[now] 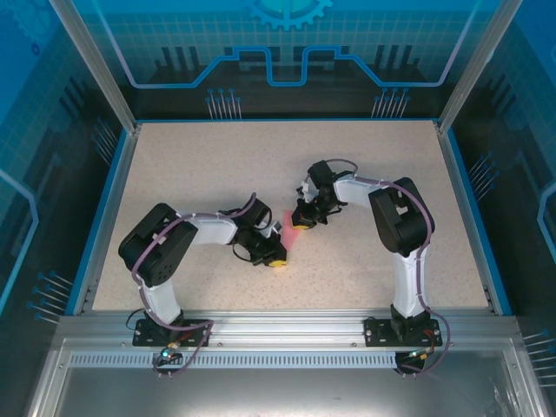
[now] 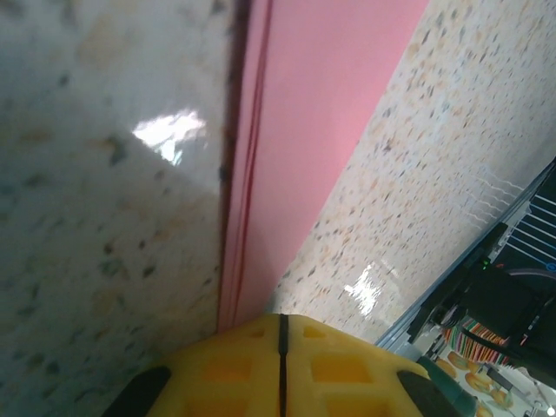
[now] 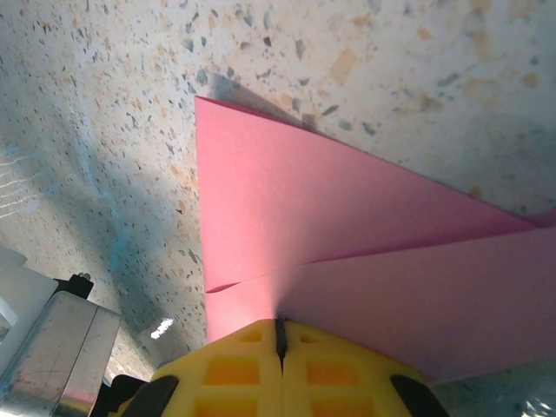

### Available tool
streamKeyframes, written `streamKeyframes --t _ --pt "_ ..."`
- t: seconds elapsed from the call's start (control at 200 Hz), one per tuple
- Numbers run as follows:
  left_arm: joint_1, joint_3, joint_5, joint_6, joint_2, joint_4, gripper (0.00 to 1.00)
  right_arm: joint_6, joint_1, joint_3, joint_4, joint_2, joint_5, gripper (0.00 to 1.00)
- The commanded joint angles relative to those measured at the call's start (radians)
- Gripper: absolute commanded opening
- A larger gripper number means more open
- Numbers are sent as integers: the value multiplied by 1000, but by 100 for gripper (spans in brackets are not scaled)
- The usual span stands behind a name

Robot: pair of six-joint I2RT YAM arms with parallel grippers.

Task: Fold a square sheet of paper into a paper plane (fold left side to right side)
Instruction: Fold the wing for the fifth time at the center of the table.

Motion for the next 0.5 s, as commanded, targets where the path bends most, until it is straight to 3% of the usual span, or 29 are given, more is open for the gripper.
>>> streamKeyframes --t 0.0,0.275,0.495 --pt "-7 -63 7 16 -31 -114 8 -11 -10 -5 -51 48 123 3" --pt "10 -96 0 15 -175 -100 8 -13 -10 3 3 -7 94 5" --pt "56 -71 -167 29 -345 -98 18 -14 -8 -22 15 -181 213 31"
